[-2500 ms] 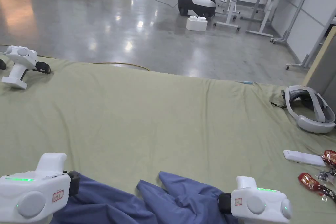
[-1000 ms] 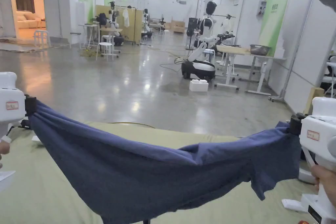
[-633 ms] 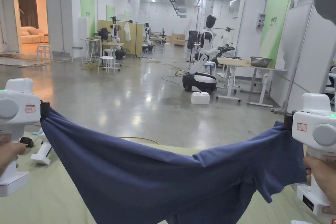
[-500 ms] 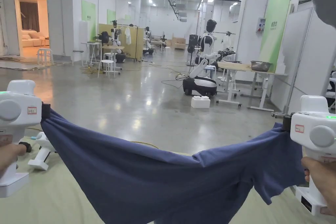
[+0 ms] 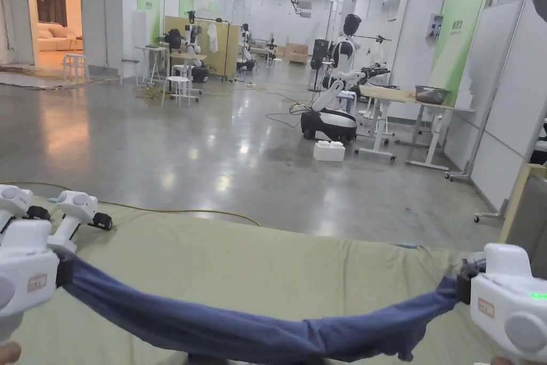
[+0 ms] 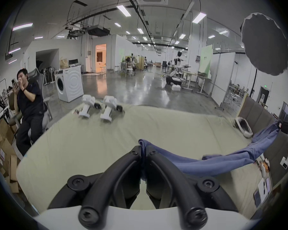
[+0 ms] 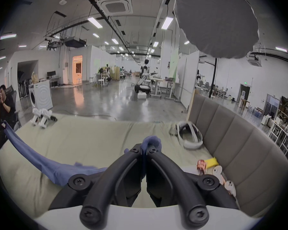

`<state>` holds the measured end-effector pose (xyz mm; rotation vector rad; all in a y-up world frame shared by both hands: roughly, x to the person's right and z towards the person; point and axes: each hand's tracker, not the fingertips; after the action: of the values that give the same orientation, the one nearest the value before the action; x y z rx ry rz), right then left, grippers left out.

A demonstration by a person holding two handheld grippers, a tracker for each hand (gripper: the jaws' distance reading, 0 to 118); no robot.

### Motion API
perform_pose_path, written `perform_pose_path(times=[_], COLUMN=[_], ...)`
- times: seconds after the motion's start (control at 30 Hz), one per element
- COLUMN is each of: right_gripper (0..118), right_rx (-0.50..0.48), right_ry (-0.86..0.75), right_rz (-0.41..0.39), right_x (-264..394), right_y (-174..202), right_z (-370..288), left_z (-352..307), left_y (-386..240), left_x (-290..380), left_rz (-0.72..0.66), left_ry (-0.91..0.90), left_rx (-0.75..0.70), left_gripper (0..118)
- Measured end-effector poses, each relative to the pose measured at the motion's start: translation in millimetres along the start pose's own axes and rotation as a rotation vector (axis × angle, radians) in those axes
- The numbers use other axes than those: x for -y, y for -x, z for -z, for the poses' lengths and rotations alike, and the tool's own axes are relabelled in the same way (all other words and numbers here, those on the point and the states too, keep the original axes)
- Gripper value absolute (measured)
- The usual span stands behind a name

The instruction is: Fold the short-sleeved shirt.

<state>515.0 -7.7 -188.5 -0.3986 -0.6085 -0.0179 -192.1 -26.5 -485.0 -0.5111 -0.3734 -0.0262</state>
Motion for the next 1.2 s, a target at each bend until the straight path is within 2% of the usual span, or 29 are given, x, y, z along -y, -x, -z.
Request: perform_pose_path(times=[0.1,0.23,0.37,0.4,0.47,0.6,0.67,0.7,0.77,0.8,0.83,0.87,0.9,1.0,1.2], right_gripper=[5,5,5,5,5,5,10,21,31,31,44,48,49,50,50], right_rx=[0.007,0.013,0.044,0.048,0.052,0.072,0.071,0.078,0.093,0.092,0.076,0.054,0.048,0.017,-0.022], right_ry=[0.062,0.145,0.212,0.229,0.240,0.266,0.271,0.270,0.247,0.237,0.220,0.196,0.184,0.095,-0.055], right_rz=[-0.014,-0.045,-0.070,-0.073,-0.067,-0.111,-0.115,-0.119,-0.130,-0.134,-0.125,-0.107,-0.095,-0.047,0.019], right_x=[50.2,112.4,163.0,173.5,188.8,209.5,212.7,214.2,215.6,215.0,213.1,210.7,208.0,197.6,168.5], right_y=[-2.8,-2.5,2.8,3.5,3.8,9.8,13.3,16.0,21.2,23.7,26.0,28.3,32.1,45.5,93.0], right_z=[-14.4,-36.4,-54.4,-59.7,-67.9,-79.4,-83.2,-84.0,-87.3,-88.9,-91.5,-93.4,-96.3,-104.7,-117.8], left_z=[-30.1,-34.9,-47.8,-23.4,-22.7,-19.3,-17.5,-18.8,-25.4,-34.9,-39.4,-42.4,-43.5,-49.6,-62.2], left_y=[14.0,16.9,4.2,20.1,27.6,36.2,36.5,32.5,25.7,14.8,10.7,9.3,9.9,2.5,-36.0], left_x=[72.4,133.8,168.8,174.1,185.7,198.3,201.6,200.7,195.6,189.9,185.6,183.4,183.1,178.4,162.1], left_rz=[-0.019,-0.054,-0.063,-0.061,-0.061,-0.067,-0.065,-0.049,0.009,0.050,0.084,0.095,0.084,0.065,0.061], left_ry=[0.079,0.168,0.237,0.250,0.268,0.305,0.313,0.319,0.305,0.293,0.277,0.266,0.263,0.219,0.047], left_rx=[0.008,-0.005,-0.013,-0.010,-0.018,-0.021,-0.022,-0.031,-0.056,-0.087,-0.109,-0.119,-0.109,-0.096,-0.020], left_gripper=[7,7,7,7,7,7,8,11,17,17,24,45,57,61,61])
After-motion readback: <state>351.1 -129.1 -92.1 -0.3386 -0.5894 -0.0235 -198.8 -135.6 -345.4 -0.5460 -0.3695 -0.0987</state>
